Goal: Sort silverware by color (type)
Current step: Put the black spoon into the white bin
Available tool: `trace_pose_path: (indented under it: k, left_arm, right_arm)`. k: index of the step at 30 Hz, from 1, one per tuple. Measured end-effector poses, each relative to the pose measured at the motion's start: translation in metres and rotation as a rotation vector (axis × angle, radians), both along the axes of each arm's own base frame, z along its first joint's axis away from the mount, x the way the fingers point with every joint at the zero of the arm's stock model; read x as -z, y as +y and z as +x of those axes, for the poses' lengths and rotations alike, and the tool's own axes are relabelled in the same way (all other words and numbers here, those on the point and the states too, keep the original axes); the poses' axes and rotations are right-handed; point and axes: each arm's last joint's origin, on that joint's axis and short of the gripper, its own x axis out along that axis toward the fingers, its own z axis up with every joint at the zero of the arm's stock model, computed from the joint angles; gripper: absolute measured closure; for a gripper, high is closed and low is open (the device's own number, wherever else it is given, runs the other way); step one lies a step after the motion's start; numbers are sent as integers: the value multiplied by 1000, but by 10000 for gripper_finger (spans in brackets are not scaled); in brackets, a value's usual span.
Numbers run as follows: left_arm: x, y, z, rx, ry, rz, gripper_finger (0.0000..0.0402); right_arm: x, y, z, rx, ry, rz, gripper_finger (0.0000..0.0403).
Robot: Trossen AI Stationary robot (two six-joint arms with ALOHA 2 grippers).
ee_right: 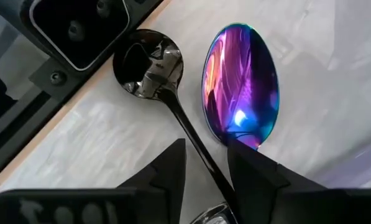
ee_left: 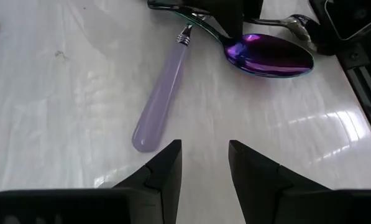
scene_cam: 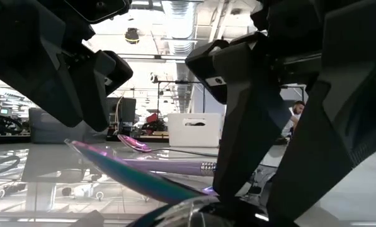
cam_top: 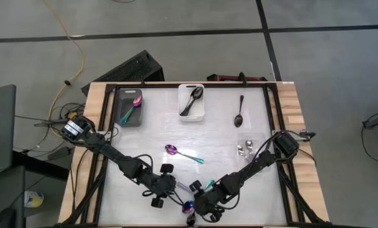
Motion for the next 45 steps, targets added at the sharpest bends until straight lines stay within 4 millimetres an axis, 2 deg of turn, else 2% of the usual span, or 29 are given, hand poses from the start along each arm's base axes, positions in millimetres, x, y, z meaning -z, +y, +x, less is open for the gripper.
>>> trace_pose_path:
  k: [4,8,11,15,21,25,28,31,35,38,45]
  left_arm:
    - [1,0,-1,0,13,1,286]
    - [3,0,-4,3,47,21,286]
    - [1,1,-7,4,65,34,286]
    - [-13,3,-15,-14,44,68,286]
    - [-38,1,-39,-64,-52,129,286]
    - [-44,-2,-61,-102,-125,130,286]
    - [-42,-6,-73,-145,-257,96,286]
    - [-31,-5,-80,-174,-400,39,286]
    - [-27,4,-81,-202,-533,-51,286]
    - [-33,13,-74,-238,-615,-68,286]
    - [-51,32,-53,-342,-704,-91,286]
  right_arm:
    - [0,-4,0,18,19,-6,288]
    - [-8,-9,-1,48,22,-17,344]
    - [-22,-20,-1,85,25,-21,382]
    - [-51,-36,-1,155,11,14,380]
    - [-95,-56,-6,202,-46,73,377]
    - [-120,-70,-14,240,-67,101,380]
    - [-132,-79,-24,258,-152,127,377]
    - [-133,-87,-36,307,-335,197,377]
    - [-121,-102,-42,384,-606,446,379]
    - [-111,-116,-38,460,-720,620,378]
    - [-104,-123,-18,465,-918,734,377]
